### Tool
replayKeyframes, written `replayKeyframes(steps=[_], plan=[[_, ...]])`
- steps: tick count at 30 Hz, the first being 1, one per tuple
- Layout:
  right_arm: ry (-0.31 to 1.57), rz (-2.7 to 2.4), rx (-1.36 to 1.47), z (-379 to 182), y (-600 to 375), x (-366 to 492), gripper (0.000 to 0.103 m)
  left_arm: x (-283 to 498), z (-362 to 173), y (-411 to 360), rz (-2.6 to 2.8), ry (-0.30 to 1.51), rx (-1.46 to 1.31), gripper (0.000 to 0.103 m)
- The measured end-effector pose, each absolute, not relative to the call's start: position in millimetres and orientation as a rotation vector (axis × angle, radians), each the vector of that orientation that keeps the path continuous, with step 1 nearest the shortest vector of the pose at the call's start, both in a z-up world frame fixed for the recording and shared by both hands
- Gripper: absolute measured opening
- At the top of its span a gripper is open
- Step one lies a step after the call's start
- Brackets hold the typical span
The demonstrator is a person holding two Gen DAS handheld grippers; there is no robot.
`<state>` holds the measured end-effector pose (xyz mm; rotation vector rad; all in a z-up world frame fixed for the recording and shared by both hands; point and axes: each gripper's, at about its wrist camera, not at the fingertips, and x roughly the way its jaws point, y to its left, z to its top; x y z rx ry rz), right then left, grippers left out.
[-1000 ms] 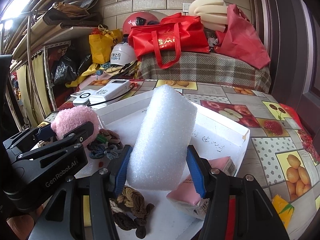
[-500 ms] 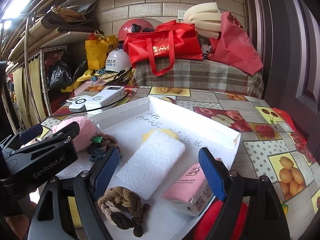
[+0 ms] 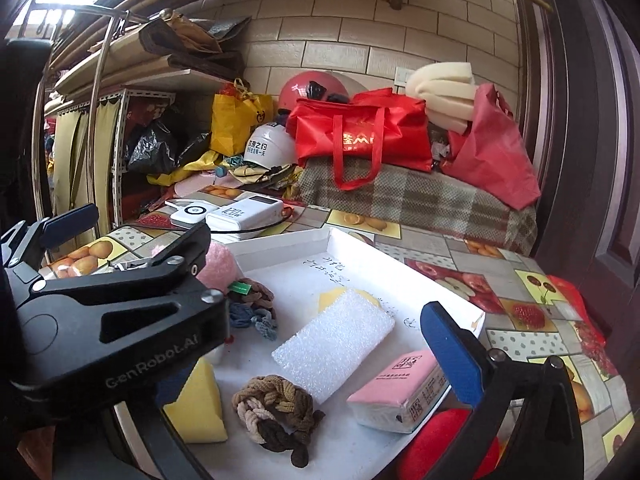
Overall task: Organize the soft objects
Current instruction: 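Move the left tool toward the red plush apple while the right tool moves toward the yellow tissue pack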
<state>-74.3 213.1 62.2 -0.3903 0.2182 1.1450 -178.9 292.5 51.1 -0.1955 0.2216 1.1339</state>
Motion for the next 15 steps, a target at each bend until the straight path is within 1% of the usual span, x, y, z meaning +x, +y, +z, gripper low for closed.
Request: replayKeyframes(steps=[6, 10, 15], plan=[[0.227, 1.144, -0.386, 62.1, 209.1, -71.2, 0.103, -197.8, 48.8, 294.4, 1.145, 0.189, -0.276, 0.103], [0.256, 1.154, -0.336, 63.0, 196.0, -64.6, 0.103, -206.0, 48.3, 289.3, 1.150, 0.180, -0.296, 0.103], [0.243, 1.178, -0.324, 63.9, 177.8, -70.7, 0.103, -211.0, 47.6, 279.8, 1.161, 0.181, -0.298, 0.103]])
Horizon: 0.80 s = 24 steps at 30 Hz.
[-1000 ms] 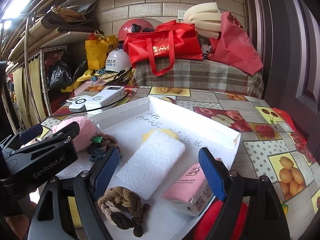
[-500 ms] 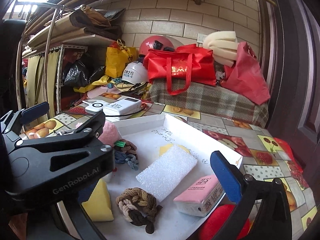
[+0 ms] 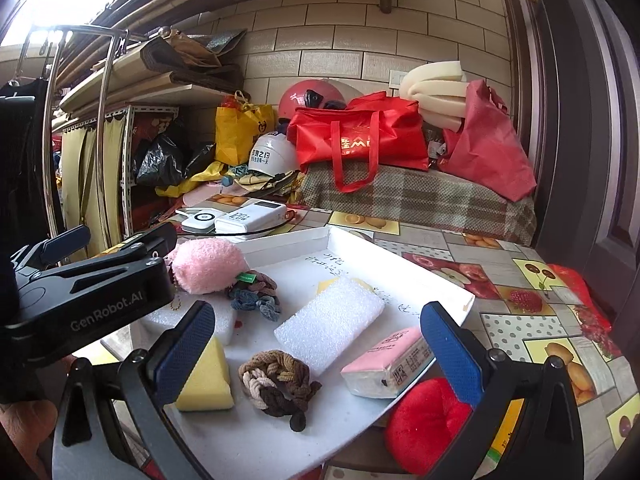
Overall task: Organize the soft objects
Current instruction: 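Move the left tool toward the red plush apple while the right tool moves toward the yellow tissue pack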
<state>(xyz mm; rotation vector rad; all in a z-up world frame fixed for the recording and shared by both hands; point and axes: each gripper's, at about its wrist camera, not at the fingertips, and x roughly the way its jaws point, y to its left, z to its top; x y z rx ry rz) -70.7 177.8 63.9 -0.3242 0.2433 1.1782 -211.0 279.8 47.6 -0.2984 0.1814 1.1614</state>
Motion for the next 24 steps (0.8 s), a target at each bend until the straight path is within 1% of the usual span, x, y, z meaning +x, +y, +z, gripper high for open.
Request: replayKeyframes(steps=[10, 16, 21, 24], plan=[[0.280, 1.189, -0.282, 64.4, 124.4, -56.9, 0.103, -213.9, 46.5, 245.9, 1.127, 0.205, -0.266, 0.103], [0.228, 1.169, -0.252, 69.3, 72.4, -41.9, 0.103, -201.1, 47.7, 216.3, 1.044, 0.234, -0.193, 0.103], [0.326, 1.140, -0.305, 65.7, 52.7, -17.4, 0.103, -186.9, 48.3, 191.8, 0.894, 0.269, -0.163, 0.103], [0.373, 1.072, -0.325, 62.2, 45.1, -3.4, 0.103, -168.9, 47.0, 176.8, 0.738, 0.332, -0.164, 0.103]])
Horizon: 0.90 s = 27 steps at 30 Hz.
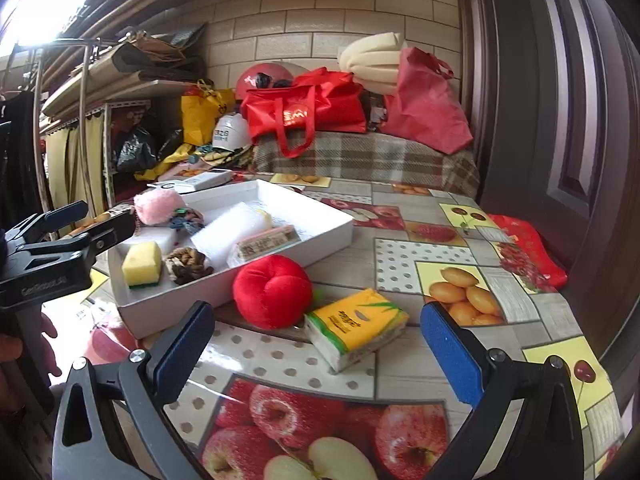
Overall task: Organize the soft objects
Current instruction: 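Move the left tool toward the red plush apple while the right tool moves toward the yellow tissue pack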
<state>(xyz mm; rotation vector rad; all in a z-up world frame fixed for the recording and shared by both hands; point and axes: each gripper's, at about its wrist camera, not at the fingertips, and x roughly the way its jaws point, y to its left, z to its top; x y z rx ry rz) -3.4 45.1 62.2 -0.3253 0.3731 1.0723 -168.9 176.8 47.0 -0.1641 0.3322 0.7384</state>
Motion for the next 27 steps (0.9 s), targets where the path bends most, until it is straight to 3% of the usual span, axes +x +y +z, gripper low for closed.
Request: replayKeyframes(steps=[7, 13, 27], plan=[[0.579, 1.017, -0.406, 41.5, 51.9, 32.4, 0.102, -115.0, 30.7, 155.1, 0.374, 0.560, -0.281, 0.103], [0.751, 1.006, -0.426, 22.3, 65.3, 60.7, 0.102, -99.4, 23.4, 148.8, 0.385, 0.629, -0.290, 0.102], [0.782, 0.936, -0.407, 21.9, 80.8, 82.3, 0.102, -111.9, 23.1, 162.5, 0.463, 0.619, -0.325, 0.102]])
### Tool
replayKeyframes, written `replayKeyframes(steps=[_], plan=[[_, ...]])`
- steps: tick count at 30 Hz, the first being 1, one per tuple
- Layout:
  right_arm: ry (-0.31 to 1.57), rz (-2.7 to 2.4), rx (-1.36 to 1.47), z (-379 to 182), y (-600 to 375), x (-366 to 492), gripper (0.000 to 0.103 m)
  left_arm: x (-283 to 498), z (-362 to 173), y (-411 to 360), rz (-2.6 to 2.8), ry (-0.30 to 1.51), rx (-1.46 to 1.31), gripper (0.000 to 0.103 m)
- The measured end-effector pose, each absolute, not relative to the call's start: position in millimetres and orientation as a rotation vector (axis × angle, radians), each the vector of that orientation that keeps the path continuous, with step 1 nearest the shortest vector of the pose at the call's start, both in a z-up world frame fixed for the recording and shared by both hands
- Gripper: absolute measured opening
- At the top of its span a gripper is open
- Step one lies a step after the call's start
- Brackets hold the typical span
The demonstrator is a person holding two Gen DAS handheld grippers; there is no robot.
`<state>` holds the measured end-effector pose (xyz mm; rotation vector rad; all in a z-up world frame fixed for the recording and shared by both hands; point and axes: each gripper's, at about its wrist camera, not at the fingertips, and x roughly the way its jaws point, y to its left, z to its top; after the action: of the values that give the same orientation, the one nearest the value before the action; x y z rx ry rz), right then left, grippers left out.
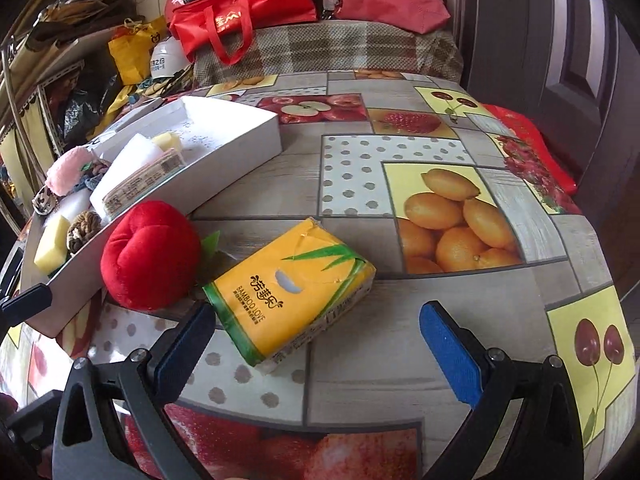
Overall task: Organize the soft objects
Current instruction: 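Move the left tool toward the red plush apple while the right tool moves toward the yellow tissue pack, then grasp the red plush apple with the left tool while the right tool grasps the yellow tissue pack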
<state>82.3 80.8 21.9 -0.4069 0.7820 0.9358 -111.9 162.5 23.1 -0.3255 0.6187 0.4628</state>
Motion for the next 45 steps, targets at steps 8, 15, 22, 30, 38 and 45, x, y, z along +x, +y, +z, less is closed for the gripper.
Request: replayKeyframes(steps=[8, 15, 22, 30, 38, 45], plan=[[0.793, 0.943, -0.303, 29.5, 40.4, 107.8, 0.102, -100.1, 19.7, 168.6, 0.476, 0.651, -0.343, 0.102], [0.729, 0.938, -0.431, 28.5, 83.9, 85.2, 0.102, -72.9, 22.0, 158.7, 0.555, 0.670, -0.240, 0.102], [0.787, 0.945, -0.426, 20.8, 102.0, 98.7, 0.081, -70.8, 20.8, 161.8, 0.579, 0.673, -0.239, 0.102], [0.816, 0.916, -0.361, 21.7, 57.7, 121.5, 0.060, -33.6, 19.2, 159.7, 0.582, 0.704, -0.187, 0.102], [0.832, 0.963, -0.321, 22.7, 55.5, 123.0, 0.060, -4.0, 14.3, 154.5, 0.547, 0.754, -0.139, 0.062], [0.828, 0.953, -0.352, 21.2, 59.4, 120.7, 0.061, -2.3, 14.3, 162.1, 0.560, 0.752, -0.168, 0.062]])
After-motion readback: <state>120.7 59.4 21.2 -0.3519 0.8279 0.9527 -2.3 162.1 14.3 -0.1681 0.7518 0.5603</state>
